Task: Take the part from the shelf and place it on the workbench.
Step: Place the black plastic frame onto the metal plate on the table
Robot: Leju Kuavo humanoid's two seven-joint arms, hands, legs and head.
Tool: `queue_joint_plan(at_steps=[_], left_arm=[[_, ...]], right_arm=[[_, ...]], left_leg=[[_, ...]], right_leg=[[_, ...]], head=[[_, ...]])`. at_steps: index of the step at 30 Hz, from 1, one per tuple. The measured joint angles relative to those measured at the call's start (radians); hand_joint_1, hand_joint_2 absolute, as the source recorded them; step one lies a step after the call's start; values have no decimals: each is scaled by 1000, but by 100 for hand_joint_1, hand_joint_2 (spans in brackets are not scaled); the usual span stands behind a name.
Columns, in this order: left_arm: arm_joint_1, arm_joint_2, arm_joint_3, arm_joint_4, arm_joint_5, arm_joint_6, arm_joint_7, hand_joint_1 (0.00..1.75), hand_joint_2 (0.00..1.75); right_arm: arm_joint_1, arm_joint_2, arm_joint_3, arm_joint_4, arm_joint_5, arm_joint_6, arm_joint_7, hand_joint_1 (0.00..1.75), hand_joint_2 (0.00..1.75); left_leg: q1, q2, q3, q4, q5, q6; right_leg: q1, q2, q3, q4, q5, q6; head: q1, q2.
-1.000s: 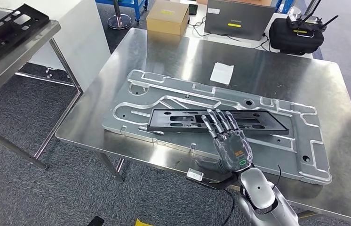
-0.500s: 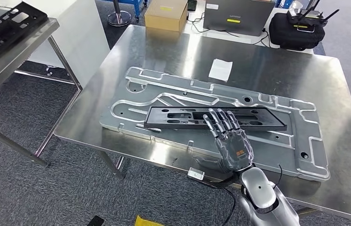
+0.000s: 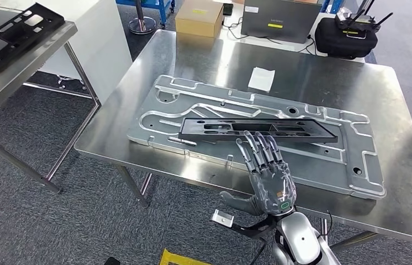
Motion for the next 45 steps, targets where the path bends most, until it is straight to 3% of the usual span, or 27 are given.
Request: queue_joint_plan(at_steps=[2,4,5,6,7,9,11,12,14,16,19,20,22,24,25,27,29,30,32,34,35,36,38,40,42,43,45], left_arm=[[0,-1,1,0,3,1,-2,0,0],[2,-1,3,0,10,4,-6,0,0],[4,-1,4,0,15,5,-9,0,0],[7,-1,6,0,21,7,-12,0,0],[10,-1,7,0,27,10,-15,0,0],[15,-2,11,0,43,15,-23,0,0],[21,-5,16,0,60,19,-31,0,0],[24,-6,19,0,68,20,-34,0,0],[30,-7,24,0,83,25,-37,0,0],[37,-8,31,1,97,28,-40,0,0],[41,-10,45,2,124,33,-44,0,0],[42,-10,49,2,133,35,-45,0,0],[45,-10,58,2,149,37,-47,0,0],[46,-11,65,2,165,39,-50,0,0],[46,-11,67,2,172,41,-52,0,0],[48,-12,69,2,180,42,-55,0,0],[50,-15,70,2,182,44,-55,0,0],[51,-16,71,2,185,45,-55,0,0],[51,-20,73,3,199,48,-56,0,0],[53,-23,78,3,220,54,-56,0,0],[55,-24,82,3,231,57,-56,0,0],[57,-26,85,3,240,60,-56,0,0],[60,-30,90,3,254,64,-56,0,0],[62,-35,91,3,266,67,-58,0,0],[62,-39,91,3,280,67,-65,0,0],[62,-40,91,3,287,68,-69,0,0],[62,-40,91,5,299,69,-76,0,0]], right_arm=[[15,2,0,-21,-20,-17,0,0,0],[34,6,-1,-49,-69,-35,-16,0,0],[49,11,-4,-68,-109,-42,-39,0,0],[66,21,-10,-92,-165,-46,-80,0,0],[85,36,-19,-121,-236,-48,-136,0,0],[125,77,-43,-183,-409,-50,-261,0,0],[168,115,-60,-248,-585,-52,-356,0,0],[192,129,-65,-281,-666,-54,-392,0,0],[243,145,-72,-339,-802,-56,-446,0,87],[288,150,-75,-382,-907,-53,-473,0,175],[365,145,-82,-433,-1096,-17,-511,0,175],[399,140,-91,-447,-1167,7,-530,0,175],[463,130,-124,-468,-1294,79,-577,0,175],[522,137,-184,-477,-1386,194,-628,0,175],[549,151,-227,-479,-1412,261,-650,0,175],[585,187,-317,-479,-1430,372,-675,0,87],[603,222,-386,-479,-1430,423,-678,0,0],[611,237,-414,-479,-1436,440,-672,0,0],[628,265,-473,-474,-1471,493,-643,0,0],[635,293,-560,-444,-1544,605,-608,0,0],[634,306,-617,-411,-1584,678,-598,0,0],[630,315,-681,-366,-1618,748,-590,0,0],[613,330,-814,-261,-1645,849,-579,0,0],[576,338,-935,-149,-1601,893,-571,0,0],[511,345,-1057,-11,-1489,909,-569,0,0],[469,347,-1132,79,-1422,911,-566,0,0],[384,346,-1290,277,-1321,900,-557,0,0]], left_leg=[[3,4,-19,-3,21,13],[1,5,-46,-2,40,18],[0,5,-60,-2,50,17],[0,6,-73,-1,59,16],[-1,6,-85,-1,68,15],[-3,5,-104,0,85,10],[-4,4,-112,-2,101,0],[-2,4,-113,-4,110,-7],[1,4,-114,-12,124,-21],[2,3,-124,7,89,-31],[3,3,-152,156,-63,-40],[4,3,-155,214,-88,-43],[5,3,-128,262,-62,-48],[6,2,-41,176,-18,-45],[4,1,17,97,-25,-41],[-1,-1,86,-11,-57,-29],[-5,0,86,-29,-54,-14],[-4,3,79,-32,-44,-7],[0,9,55,-35,-18,10],[1,14,24,-34,6,17],[1,15,8,-33,19,17],[1,16,-10,-31,31,16],[1,15,-45,-23,54,11],[1,15,-74,-13,71,2],[0,15,-88,-12,89,-11],[1,15,-90,-16,100,-18],[2,12,-97,-15,113,-31]], right_leg=[[-3,3,-25,70,-79,8],[-3,3,-53,189,-171,12],[-3,3,-56,236,-192,12],[-3,3,-45,253,-190,10],[-2,3,-16,237,-171,6],[3,3,84,119,-130,-8],[11,1,172,-11,-130,-21],[15,2,192,-46,-135,-25],[16,2,190,-63,-122,-32],[11,-1,175,-74,-96,-45],[10,-5,136,-75,-61,-57],[11,-7,119,-72,-51,-56],[11,-10,81,-59,-30,-53],[10,-10,43,-39,-15,-45],[11,-10,29,-29,-9,-40],[12,-12,16,-17,3,-29],[11,-10,13,-19,19,-16],[9,-7,9,-16,16,-11],[6,0,-9,27,-51,0],[1,2,-30,130,-160,9],[-1,2,-35,186,-189,13],[-3,2,-32,225,-189,16],[-8,2,16,219,-132,19],[-9,2,119,95,-100,15],[-4,5,202,-38,-128,6],[0,6,218,-72,-140,0],[1,-3,210,-85,-127,-13]], head=[[5,0],[8,0],[8,0],[8,0],[9,0],[8,0],[7,0],[8,0],[9,0],[8,0],[-1,0],[-1,0],[-2,0],[-2,0],[-3,0],[-3,0],[-4,0],[-6,0],[-1,0],[3,0],[3,0],[3,0],[3,0],[4,0],[4,0],[4,0],[4,0]])
